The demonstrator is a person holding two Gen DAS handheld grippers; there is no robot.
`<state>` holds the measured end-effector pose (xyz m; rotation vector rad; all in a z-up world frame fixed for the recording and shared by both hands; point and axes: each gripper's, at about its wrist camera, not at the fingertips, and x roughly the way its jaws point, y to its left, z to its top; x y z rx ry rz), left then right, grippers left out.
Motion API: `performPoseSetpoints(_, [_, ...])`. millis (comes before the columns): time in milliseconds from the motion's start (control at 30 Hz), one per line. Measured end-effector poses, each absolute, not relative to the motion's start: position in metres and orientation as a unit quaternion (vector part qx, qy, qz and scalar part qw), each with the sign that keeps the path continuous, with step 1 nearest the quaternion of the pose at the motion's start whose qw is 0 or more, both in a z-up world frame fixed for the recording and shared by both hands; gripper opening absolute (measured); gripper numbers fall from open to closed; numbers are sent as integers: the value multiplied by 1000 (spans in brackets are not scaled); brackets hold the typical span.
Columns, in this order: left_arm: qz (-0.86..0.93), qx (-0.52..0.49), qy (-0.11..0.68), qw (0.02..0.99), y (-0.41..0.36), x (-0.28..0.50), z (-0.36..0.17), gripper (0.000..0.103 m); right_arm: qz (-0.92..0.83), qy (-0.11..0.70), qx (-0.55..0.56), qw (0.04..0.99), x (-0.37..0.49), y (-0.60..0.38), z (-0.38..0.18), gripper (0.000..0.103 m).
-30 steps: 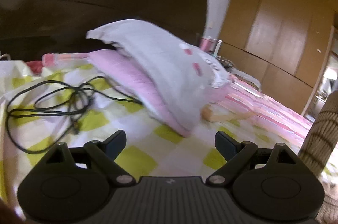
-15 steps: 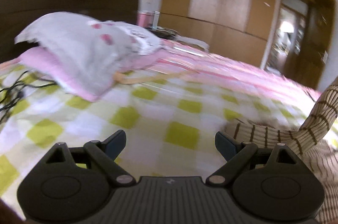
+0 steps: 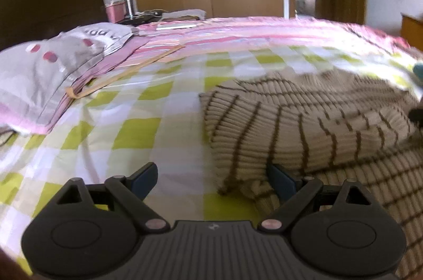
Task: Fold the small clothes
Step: 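Lift the sleeve with the right gripper and lay it across the sweater body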
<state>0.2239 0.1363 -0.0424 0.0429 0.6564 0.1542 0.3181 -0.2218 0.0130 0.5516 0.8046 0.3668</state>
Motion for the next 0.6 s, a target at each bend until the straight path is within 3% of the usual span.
performPoseSetpoints(300, [69,48,322,943,122,233,-35,96,184,393,295,851,331,-229,2,22])
performPoseSetpoints(433, [64,64,317,944,119,240,-27,96,187,395,279,855,344,-215,14,9])
performPoseSetpoints(600, [63,35,272,960,123,238,-2,96,235,320,303,867,343,-213,61,7])
